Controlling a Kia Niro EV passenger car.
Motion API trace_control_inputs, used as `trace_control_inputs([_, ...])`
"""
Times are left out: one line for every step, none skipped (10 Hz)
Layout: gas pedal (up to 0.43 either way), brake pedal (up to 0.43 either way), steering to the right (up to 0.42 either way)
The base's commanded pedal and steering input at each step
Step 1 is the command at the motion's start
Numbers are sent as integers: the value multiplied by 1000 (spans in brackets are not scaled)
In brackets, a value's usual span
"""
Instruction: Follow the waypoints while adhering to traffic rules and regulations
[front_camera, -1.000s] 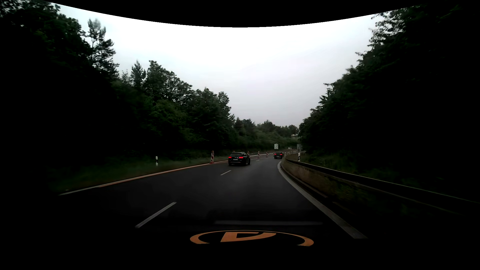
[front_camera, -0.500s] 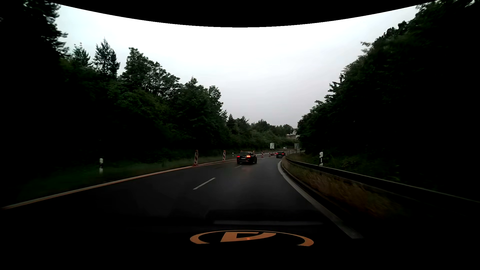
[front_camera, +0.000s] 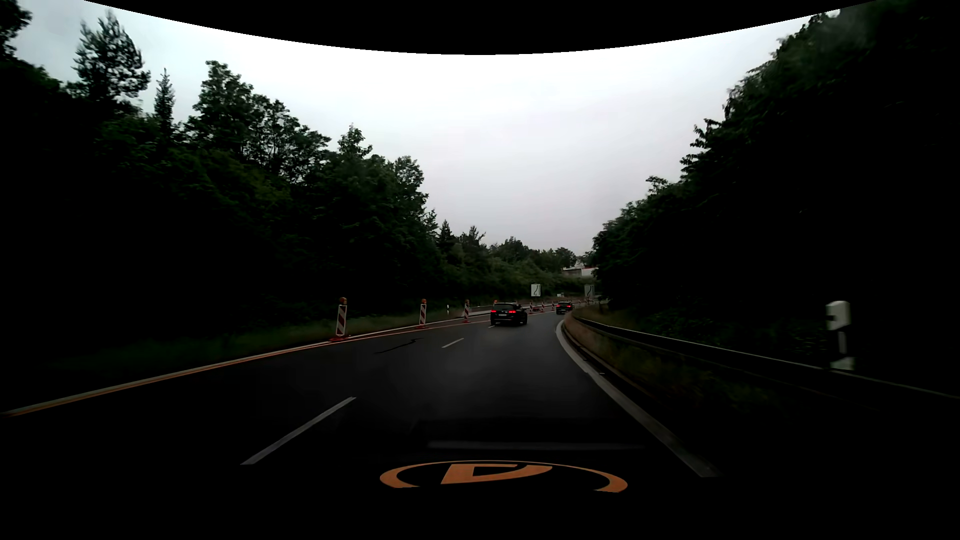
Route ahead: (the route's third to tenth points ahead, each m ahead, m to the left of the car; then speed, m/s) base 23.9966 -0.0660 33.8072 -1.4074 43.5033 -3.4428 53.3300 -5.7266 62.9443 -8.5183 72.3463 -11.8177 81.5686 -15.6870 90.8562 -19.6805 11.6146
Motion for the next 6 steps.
trace_control_inputs([39,0,20])
trace_control_inputs([39,0,20])
trace_control_inputs([39,0,20])
trace_control_inputs([39,0,20])
trace_control_inputs([39,0,20])
trace_control_inputs([28,0,20])
